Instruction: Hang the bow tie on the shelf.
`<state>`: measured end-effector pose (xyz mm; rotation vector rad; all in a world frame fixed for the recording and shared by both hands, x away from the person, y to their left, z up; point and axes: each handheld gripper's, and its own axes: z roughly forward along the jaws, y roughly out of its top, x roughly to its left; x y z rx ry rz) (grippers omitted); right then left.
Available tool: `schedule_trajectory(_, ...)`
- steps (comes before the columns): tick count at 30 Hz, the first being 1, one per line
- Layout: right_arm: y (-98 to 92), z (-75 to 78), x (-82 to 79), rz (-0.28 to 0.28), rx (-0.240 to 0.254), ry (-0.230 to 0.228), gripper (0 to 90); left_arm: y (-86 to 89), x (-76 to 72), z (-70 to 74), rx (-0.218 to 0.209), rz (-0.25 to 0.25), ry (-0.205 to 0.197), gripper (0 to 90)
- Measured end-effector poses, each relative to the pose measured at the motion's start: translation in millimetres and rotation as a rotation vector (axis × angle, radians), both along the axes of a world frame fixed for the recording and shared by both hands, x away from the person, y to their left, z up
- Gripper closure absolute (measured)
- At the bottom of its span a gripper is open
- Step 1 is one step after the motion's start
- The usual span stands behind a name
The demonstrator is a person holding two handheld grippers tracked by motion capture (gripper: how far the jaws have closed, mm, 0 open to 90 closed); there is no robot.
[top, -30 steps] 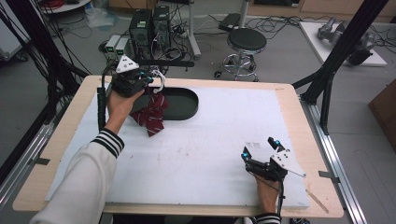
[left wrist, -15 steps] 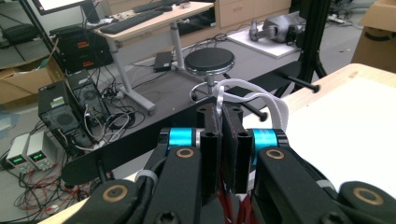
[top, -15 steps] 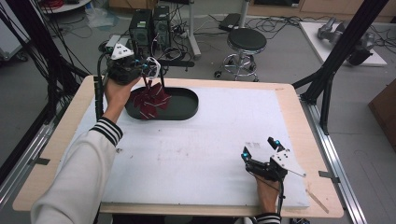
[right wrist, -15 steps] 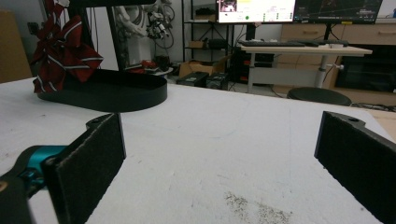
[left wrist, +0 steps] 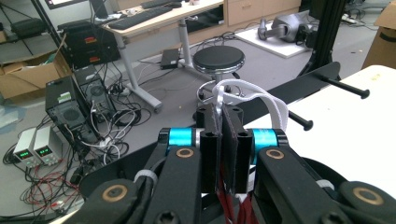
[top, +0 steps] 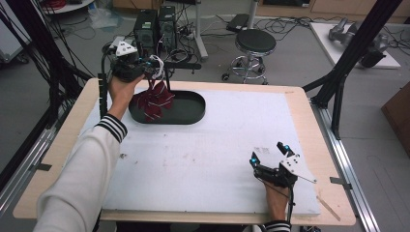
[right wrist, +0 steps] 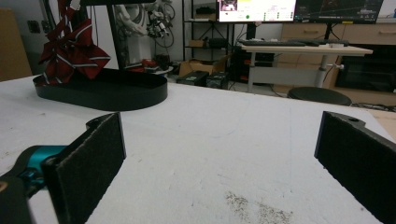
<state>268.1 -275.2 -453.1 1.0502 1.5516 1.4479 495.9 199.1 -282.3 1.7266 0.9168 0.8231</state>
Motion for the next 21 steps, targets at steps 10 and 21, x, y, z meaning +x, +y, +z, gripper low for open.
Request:
schedule_trajectory(10,-0.1,0.0,0.2,0.002,0.001,0.000,0.8,2.7,11.0,-0.7,0.010,0.017,0.012,85.8)
schedule_trajectory(21,0.0,0.0,0.3,0.006,-0.003,0.000,0.8,-0.3,16.8,-10.8,0.052,0.028,0.066,85.3)
